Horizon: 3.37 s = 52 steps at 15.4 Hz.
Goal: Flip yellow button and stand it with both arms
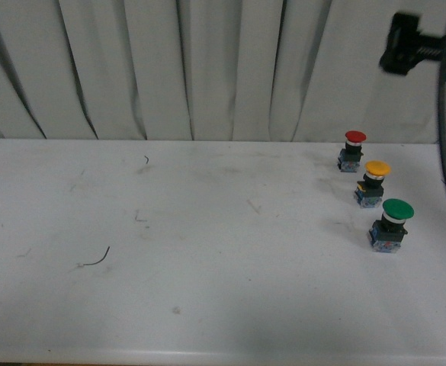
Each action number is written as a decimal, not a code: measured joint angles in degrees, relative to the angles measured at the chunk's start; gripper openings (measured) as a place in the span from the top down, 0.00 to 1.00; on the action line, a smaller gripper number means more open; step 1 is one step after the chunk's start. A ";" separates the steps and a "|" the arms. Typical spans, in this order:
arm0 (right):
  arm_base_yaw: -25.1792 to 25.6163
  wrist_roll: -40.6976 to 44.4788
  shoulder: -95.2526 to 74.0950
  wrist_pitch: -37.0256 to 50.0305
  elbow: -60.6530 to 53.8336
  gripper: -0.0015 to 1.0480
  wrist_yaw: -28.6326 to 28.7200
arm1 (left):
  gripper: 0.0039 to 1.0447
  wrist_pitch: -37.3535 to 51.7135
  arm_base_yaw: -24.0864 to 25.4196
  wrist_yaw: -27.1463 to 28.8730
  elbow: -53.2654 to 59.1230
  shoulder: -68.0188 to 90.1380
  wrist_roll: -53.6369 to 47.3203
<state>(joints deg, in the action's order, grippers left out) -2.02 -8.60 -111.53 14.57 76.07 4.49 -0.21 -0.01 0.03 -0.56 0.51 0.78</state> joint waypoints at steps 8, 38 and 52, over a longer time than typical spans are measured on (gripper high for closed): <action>2.08 7.85 63.19 17.25 -59.43 0.82 -4.52 | 0.06 0.00 0.00 0.00 0.00 0.00 0.00; 2.03 8.37 111.30 -14.82 -75.41 0.98 -4.50 | 0.06 -0.02 0.00 -0.02 0.00 0.00 0.00; 2.03 8.46 111.32 -14.75 -75.41 0.06 -4.50 | 0.06 0.00 0.00 0.00 0.00 0.00 0.00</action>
<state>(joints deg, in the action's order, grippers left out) 0.01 -0.14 -0.21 -0.19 0.67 -0.01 -0.21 -0.01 0.03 -0.56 0.51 0.78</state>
